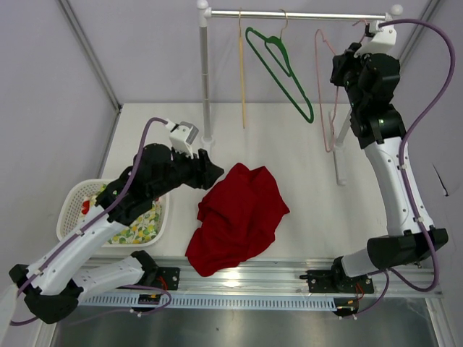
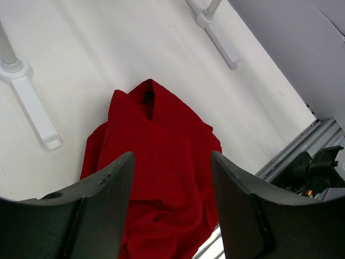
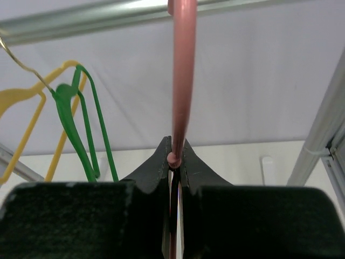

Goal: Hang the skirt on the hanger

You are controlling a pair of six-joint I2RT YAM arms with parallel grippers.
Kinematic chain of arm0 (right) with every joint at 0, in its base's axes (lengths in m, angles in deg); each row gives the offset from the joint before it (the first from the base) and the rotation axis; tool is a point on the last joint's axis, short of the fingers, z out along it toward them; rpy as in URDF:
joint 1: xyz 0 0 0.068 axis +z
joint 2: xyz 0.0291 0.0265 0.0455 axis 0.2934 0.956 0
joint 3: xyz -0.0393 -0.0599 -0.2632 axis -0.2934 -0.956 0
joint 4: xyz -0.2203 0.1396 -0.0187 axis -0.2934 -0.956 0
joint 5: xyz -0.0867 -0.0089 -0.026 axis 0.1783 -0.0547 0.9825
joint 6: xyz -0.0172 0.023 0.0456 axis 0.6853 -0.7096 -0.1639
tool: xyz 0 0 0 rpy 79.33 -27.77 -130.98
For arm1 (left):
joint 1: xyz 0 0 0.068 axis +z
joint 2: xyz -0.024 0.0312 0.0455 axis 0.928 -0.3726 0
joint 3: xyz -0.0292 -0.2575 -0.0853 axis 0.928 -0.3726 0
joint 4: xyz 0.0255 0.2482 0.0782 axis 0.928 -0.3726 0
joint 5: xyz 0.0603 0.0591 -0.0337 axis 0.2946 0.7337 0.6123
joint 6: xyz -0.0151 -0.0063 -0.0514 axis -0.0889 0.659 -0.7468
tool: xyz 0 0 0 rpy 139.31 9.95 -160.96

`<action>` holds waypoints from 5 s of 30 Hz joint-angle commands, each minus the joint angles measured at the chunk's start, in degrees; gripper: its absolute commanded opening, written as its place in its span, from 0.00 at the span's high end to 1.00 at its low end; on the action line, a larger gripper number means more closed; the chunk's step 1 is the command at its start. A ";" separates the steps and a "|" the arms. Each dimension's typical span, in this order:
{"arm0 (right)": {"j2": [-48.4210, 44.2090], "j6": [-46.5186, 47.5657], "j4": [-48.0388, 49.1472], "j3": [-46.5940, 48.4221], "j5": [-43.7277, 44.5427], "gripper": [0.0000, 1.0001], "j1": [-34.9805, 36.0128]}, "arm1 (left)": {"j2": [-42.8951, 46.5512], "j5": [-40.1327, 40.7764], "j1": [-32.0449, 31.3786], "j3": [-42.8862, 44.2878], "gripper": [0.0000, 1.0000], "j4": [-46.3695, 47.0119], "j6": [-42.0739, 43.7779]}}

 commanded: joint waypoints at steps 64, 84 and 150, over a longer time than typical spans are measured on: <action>-32.01 -18.57 -16.39 -53.35 -23.56 1.00 19.60 | -14.44 20.62 -15.26 -24.50 1.00 3.11 -27.69; -36.58 -24.02 -26.93 -59.15 -0.10 1.00 18.82 | -28.82 5.50 5.32 -18.06 1.00 25.29 -14.26; -42.21 -23.23 -15.25 -62.32 -8.89 1.00 23.12 | -28.92 5.20 -8.38 2.82 0.48 18.53 -3.87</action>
